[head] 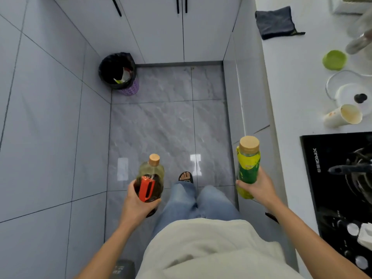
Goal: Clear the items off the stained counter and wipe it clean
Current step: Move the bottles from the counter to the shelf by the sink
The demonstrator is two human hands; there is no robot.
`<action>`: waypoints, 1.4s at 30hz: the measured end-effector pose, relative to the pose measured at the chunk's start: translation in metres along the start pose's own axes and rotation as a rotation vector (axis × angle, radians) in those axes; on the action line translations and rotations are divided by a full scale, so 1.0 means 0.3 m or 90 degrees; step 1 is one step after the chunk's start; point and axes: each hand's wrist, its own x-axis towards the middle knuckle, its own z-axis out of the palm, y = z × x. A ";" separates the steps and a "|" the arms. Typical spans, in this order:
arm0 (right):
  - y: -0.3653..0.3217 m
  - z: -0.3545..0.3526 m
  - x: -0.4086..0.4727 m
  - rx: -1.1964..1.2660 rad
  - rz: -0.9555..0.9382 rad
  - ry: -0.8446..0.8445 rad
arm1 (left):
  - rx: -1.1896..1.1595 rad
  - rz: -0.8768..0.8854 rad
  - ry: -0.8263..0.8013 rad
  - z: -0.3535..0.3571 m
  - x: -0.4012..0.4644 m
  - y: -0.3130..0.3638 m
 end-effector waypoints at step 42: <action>-1.057 -0.340 1.415 0.079 0.071 0.057 | 0.124 0.046 -0.089 -0.208 1.541 1.364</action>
